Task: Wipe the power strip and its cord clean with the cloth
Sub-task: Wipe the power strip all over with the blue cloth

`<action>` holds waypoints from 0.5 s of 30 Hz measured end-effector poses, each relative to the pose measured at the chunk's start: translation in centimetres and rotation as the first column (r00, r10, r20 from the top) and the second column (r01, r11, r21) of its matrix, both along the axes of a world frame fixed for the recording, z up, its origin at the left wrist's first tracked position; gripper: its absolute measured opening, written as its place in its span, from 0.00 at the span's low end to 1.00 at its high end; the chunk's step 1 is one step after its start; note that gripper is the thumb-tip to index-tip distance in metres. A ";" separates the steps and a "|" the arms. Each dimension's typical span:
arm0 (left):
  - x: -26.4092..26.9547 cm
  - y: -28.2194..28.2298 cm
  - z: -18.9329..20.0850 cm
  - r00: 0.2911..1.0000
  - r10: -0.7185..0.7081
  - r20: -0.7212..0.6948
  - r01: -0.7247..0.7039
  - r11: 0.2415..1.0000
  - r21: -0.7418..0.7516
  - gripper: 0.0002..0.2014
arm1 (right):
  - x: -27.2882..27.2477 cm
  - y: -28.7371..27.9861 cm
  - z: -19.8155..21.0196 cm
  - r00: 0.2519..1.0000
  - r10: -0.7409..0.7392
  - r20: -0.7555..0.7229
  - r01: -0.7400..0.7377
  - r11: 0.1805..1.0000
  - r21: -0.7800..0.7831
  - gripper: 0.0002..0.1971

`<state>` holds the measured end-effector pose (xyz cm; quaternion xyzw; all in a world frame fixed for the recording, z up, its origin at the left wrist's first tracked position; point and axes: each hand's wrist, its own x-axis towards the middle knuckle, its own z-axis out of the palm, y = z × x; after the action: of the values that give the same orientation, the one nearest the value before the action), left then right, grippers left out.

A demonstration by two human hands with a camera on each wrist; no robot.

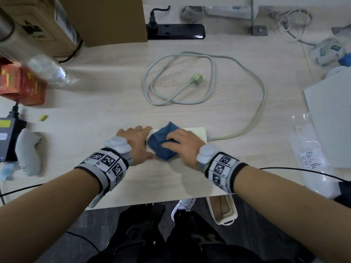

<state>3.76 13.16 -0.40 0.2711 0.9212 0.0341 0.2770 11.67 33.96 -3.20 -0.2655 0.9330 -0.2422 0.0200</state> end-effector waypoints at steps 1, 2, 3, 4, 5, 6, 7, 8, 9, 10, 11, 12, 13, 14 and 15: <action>-0.1 0.0 0.1 1.000 0.001 0.007 -0.001 1.000 -0.012 0.30 | 0.1 1.7 -0.1 1.000 -0.016 -0.018 0.016 1.000 0.011 0.18; -0.1 0.1 0.2 1.000 0.003 0.019 -0.003 1.000 -0.023 0.30 | 0.4 3.4 -0.1 0.999 -0.043 -0.031 0.043 0.999 0.014 0.16; -0.1 0.1 0.3 0.999 0.006 0.033 -0.005 0.999 -0.038 0.29 | 0.6 5.1 0.0 0.996 -0.076 -0.039 0.077 0.997 0.013 0.14; 0.0 0.2 0.4 0.999 0.010 0.052 -0.008 0.999 -0.052 0.29 | 0.8 6.3 0.1 0.992 -0.121 -0.035 0.122 0.992 0.018 0.11; 0.0 0.3 0.5 0.997 0.018 0.069 -0.014 0.998 -0.061 0.29 | 0.9 7.1 0.2 0.984 -0.176 -0.016 0.177 0.984 0.030 0.10; 0.0 0.3 0.6 0.996 0.032 0.085 -0.027 0.997 -0.066 0.29 | 0.9 7.3 0.3 0.973 -0.228 0.025 0.227 0.973 0.043 0.09; 0.1 0.3 0.7 0.994 0.052 0.099 -0.045 0.997 -0.069 0.29 | 0.7 7.0 0.3 0.963 -0.262 0.059 0.260 0.965 0.041 0.08; 0.1 0.3 0.8 0.991 0.069 0.114 -0.062 0.996 -0.068 0.29 | 0.4 6.3 0.2 0.957 -0.280 0.083 0.278 0.960 0.029 0.08; 0.1 0.3 0.9 0.989 0.081 0.127 -0.074 0.995 -0.063 0.30 | 0.1 5.3 0.0 0.954 -0.283 0.094 0.284 0.959 0.011 0.07; 0.1 0.3 0.9 0.986 0.088 0.138 -0.081 0.995 -0.057 0.31 | -0.2 4.2 0.0 0.954 -0.281 0.104 0.284 0.959 -0.009 0.08; 0.1 0.4 0.9 0.985 0.091 0.144 -0.084 0.995 -0.056 0.33 | -0.6 3.0 -0.2 0.955 -0.277 0.102 0.282 0.959 -0.035 0.09; 0.1 0.4 0.8 0.985 0.092 0.146 -0.084 0.995 -0.061 0.34 | -0.9 1.7 -0.4 0.955 -0.279 0.104 0.286 0.956 -0.057 0.09; 0.1 0.4 0.8 0.985 0.094 0.144 -0.085 0.994 -0.068 0.35 | -1.3 0.4 -0.5 0.954 -0.282 0.099 0.290 0.954 -0.080 0.08; 0.1 0.5 0.8 0.986 0.099 0.136 -0.089 0.993 -0.076 0.35 | -1.7 -1.0 -0.7 0.954 -0.286 0.091 0.294 0.951 -0.093 0.07; 0.2 0.5 0.7 0.987 0.099 0.124 -0.090 0.993 -0.080 0.35 | -1.9 -2.4 -0.8 0.955 -0.285 0.082 0.293 0.951 -0.100 0.06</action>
<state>3.91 13.65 0.34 0.2138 0.9141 0.0301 0.3433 9.72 31.58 -4.03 -0.1185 0.9457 -0.3027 0.0008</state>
